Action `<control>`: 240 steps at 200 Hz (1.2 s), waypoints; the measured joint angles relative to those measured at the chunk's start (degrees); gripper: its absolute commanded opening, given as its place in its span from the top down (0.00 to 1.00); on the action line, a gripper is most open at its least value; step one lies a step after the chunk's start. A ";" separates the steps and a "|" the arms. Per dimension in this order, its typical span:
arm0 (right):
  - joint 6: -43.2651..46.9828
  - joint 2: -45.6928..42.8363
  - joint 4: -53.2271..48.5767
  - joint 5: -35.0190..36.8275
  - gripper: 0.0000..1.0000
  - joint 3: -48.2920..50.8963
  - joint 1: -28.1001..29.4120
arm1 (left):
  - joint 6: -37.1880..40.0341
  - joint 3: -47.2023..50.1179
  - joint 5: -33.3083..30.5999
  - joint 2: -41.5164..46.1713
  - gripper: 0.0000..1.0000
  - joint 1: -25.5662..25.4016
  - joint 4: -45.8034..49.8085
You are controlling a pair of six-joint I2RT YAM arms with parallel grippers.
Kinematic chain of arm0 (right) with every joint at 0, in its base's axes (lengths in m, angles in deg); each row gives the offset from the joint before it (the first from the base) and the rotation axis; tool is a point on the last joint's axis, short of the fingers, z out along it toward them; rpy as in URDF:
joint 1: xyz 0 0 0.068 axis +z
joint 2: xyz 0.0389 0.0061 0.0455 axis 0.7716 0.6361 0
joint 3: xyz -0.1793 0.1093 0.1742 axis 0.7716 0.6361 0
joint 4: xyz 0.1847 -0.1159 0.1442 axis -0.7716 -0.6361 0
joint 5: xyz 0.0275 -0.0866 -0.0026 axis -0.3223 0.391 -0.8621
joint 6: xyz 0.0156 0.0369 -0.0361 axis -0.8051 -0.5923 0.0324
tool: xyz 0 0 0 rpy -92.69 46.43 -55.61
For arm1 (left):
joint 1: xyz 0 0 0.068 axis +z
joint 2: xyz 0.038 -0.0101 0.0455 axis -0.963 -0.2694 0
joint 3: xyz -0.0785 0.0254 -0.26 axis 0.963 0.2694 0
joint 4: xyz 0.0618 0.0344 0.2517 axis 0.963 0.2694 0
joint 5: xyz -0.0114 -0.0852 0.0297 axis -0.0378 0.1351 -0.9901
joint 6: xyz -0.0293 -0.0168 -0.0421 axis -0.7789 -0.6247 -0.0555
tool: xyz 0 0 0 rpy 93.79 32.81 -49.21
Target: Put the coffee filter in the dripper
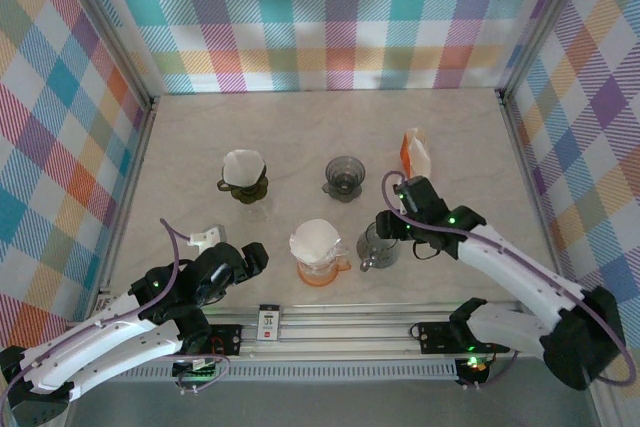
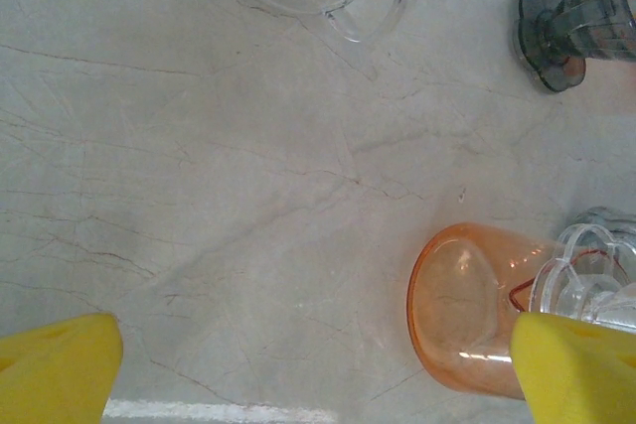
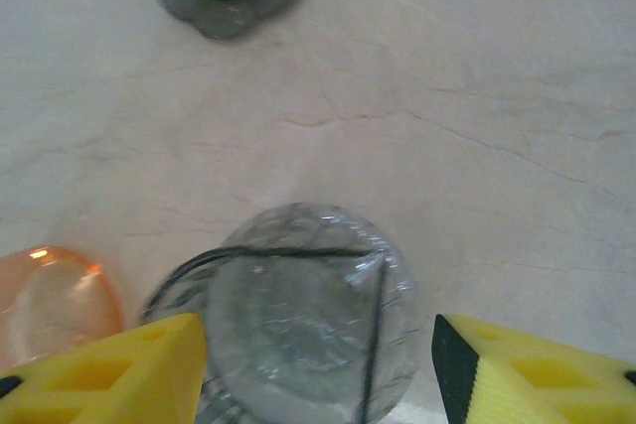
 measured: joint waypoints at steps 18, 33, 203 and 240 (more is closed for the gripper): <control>-0.57 -4.52 0.13 1.09 0.33 0.15 6.05 | 0.02 -0.35 -0.02 -0.02 0.00 0.00 0.02; -1.97 -7.63 0.26 2.78 0.32 0.87 11.91 | 0.04 -0.50 -0.09 -0.02 0.00 0.00 0.04; -12.46 2.49 30.40 15.50 0.30 21.46 44.85 | 1.92 -1.64 2.21 1.92 0.00 0.04 -0.28; -12.46 7.61 38.71 16.57 0.29 22.03 45.42 | 1.99 -1.64 2.64 2.49 0.00 0.04 0.02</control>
